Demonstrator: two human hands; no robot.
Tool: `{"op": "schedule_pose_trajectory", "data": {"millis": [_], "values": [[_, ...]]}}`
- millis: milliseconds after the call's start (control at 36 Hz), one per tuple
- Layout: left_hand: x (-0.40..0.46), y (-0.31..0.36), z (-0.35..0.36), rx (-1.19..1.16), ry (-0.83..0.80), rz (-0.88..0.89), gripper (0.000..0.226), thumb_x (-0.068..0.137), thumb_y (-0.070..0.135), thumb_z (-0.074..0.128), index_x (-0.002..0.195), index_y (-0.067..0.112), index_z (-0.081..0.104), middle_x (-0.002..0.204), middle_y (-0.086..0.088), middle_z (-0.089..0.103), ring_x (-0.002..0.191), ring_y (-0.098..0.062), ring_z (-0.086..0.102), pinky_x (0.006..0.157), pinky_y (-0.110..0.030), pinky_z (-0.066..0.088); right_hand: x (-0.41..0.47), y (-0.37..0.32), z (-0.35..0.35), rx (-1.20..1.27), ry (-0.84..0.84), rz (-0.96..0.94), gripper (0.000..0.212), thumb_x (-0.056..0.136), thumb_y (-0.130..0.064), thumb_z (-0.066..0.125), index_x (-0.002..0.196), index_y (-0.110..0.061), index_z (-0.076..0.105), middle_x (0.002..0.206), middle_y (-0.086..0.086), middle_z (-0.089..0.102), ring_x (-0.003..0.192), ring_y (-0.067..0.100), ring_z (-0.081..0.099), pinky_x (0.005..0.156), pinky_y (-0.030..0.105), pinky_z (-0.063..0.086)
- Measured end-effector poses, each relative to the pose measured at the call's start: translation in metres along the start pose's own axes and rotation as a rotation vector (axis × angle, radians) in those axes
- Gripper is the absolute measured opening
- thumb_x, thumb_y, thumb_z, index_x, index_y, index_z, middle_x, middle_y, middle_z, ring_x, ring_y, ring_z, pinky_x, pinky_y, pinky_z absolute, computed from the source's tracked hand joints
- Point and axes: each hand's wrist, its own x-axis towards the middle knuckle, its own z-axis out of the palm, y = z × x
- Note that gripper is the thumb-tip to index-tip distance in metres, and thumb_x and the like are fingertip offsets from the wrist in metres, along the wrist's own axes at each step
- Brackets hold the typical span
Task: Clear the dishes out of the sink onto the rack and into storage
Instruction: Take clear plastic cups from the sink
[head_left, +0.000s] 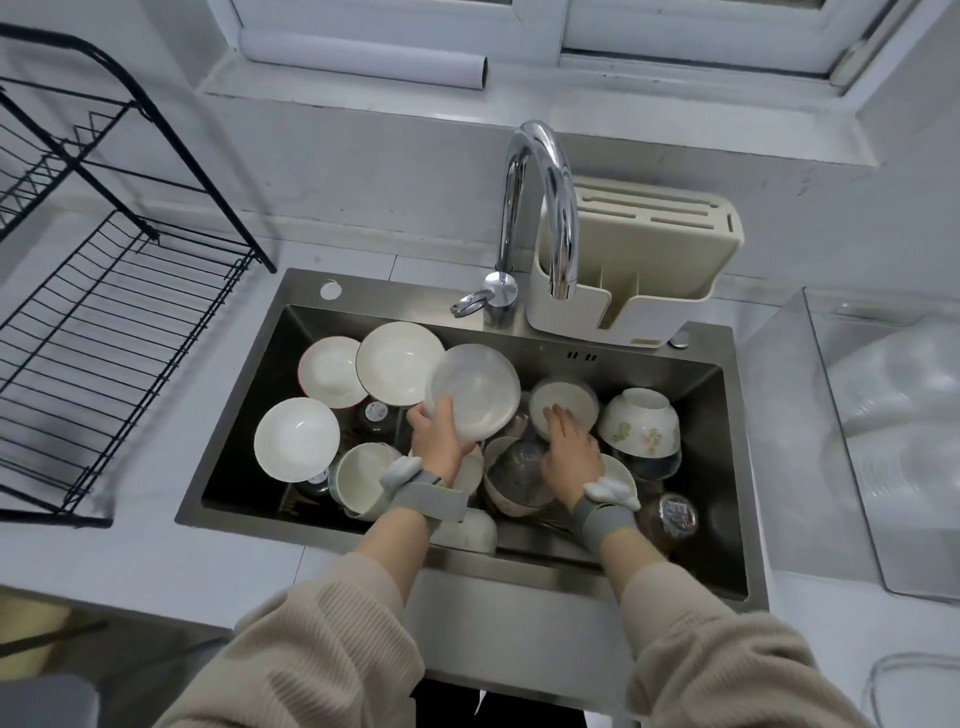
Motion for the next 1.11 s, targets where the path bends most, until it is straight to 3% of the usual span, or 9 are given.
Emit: {"op": "schedule_pose_trajectory", "data": {"millis": [56, 139, 222, 333, 444, 556, 778, 945, 1111], "values": [[-0.002, -0.001, -0.001, 0.010, -0.003, 0.023, 0.079, 0.050, 0.058, 0.048, 0.118, 0.018, 0.037, 0.111, -0.004, 0.045, 0.102, -0.029, 0.046, 0.094, -0.055, 0.048, 0.007, 0.012, -0.003, -0.126, -0.140, -0.041, 0.064, 0.095, -0.019, 0.045, 0.152, -0.019, 0.016, 0.158, 0.001, 0.023, 0.149, 0.019, 0.011, 0.118, 0.039, 0.015], [-0.006, 0.000, 0.001, 0.020, -0.006, 0.045, 0.083, 0.055, 0.056, 0.048, 0.123, 0.009, 0.039, 0.117, -0.012, 0.044, 0.110, -0.037, 0.047, 0.095, -0.057, 0.047, 0.018, 0.020, -0.009, -0.203, -0.239, -0.028, 0.061, 0.095, -0.018, 0.044, 0.151, -0.017, 0.020, 0.148, 0.008, 0.041, 0.142, 0.026, 0.027, 0.119, 0.043, 0.013], [-0.010, -0.002, 0.001, 0.119, -0.038, 0.155, 0.093, 0.057, 0.048, 0.039, 0.135, -0.002, 0.038, 0.142, -0.021, 0.032, 0.126, -0.047, 0.037, 0.097, -0.064, 0.041, 0.023, 0.022, -0.015, -0.298, -0.201, -0.041, 0.046, 0.092, -0.012, 0.045, 0.137, -0.017, 0.041, 0.134, 0.009, 0.051, 0.129, 0.030, 0.040, 0.116, 0.045, 0.017], [-0.010, -0.001, 0.000, 0.078, -0.016, 0.109, 0.091, 0.051, 0.056, 0.044, 0.128, 0.007, 0.040, 0.137, -0.018, 0.037, 0.122, -0.043, 0.042, 0.095, -0.061, 0.045, 0.026, 0.017, -0.014, -0.360, -0.049, -0.049, 0.033, 0.089, -0.008, 0.045, 0.117, -0.014, 0.060, 0.120, 0.011, 0.056, 0.119, 0.032, 0.044, 0.113, 0.043, 0.019], [-0.006, 0.000, -0.001, 0.059, -0.017, 0.068, 0.079, 0.044, 0.061, 0.046, 0.112, 0.024, 0.034, 0.130, -0.008, 0.039, 0.116, -0.035, 0.046, 0.095, -0.056, 0.048, 0.023, 0.013, -0.013, -0.270, 0.110, -0.023, 0.030, 0.088, -0.005, 0.045, 0.112, -0.010, 0.060, 0.117, 0.013, 0.056, 0.113, 0.031, 0.047, 0.102, 0.039, 0.027], [-0.005, -0.003, 0.000, 0.030, -0.026, 0.067, 0.081, 0.051, 0.060, 0.048, 0.119, 0.017, 0.038, 0.132, -0.012, 0.039, 0.117, -0.040, 0.045, 0.095, -0.058, 0.047, 0.016, 0.008, -0.021, -0.121, 0.160, 0.032, 0.022, 0.089, -0.005, 0.047, 0.108, -0.006, 0.059, 0.116, 0.014, 0.054, 0.110, 0.030, 0.047, 0.087, 0.035, 0.033], [-0.007, -0.001, 0.000, 0.026, -0.009, 0.042, 0.077, 0.049, 0.061, 0.046, 0.115, 0.024, 0.033, 0.116, -0.005, 0.043, 0.107, -0.033, 0.048, 0.094, -0.055, 0.049, 0.013, 0.005, -0.030, -0.055, 0.155, 0.065, 0.022, 0.094, -0.023, 0.053, 0.104, -0.006, 0.062, 0.113, 0.014, 0.057, 0.106, 0.031, 0.050, 0.085, 0.038, 0.038], [-0.009, -0.003, 0.002, -0.032, 0.012, 0.046, 0.054, 0.071, 0.049, 0.052, 0.116, 0.024, 0.036, 0.114, -0.002, 0.044, 0.105, -0.028, 0.048, 0.087, -0.051, 0.055, 0.011, 0.001, -0.033, 0.167, 0.171, 0.057, 0.035, 0.097, -0.033, 0.052, 0.101, -0.004, 0.071, 0.106, 0.016, 0.057, 0.100, 0.033, 0.053, 0.082, 0.040, 0.043], [-0.005, -0.007, 0.002, -0.034, 0.023, 0.053, 0.035, 0.090, 0.036, 0.053, 0.117, 0.024, 0.035, 0.119, -0.004, 0.043, 0.107, -0.027, 0.046, 0.082, -0.046, 0.057, 0.011, -0.003, -0.033, 0.134, 0.131, 0.066, 0.012, 0.088, -0.015, 0.061, 0.094, -0.006, 0.066, 0.103, 0.013, 0.055, 0.094, 0.034, 0.057, 0.077, 0.039, 0.047]]}}
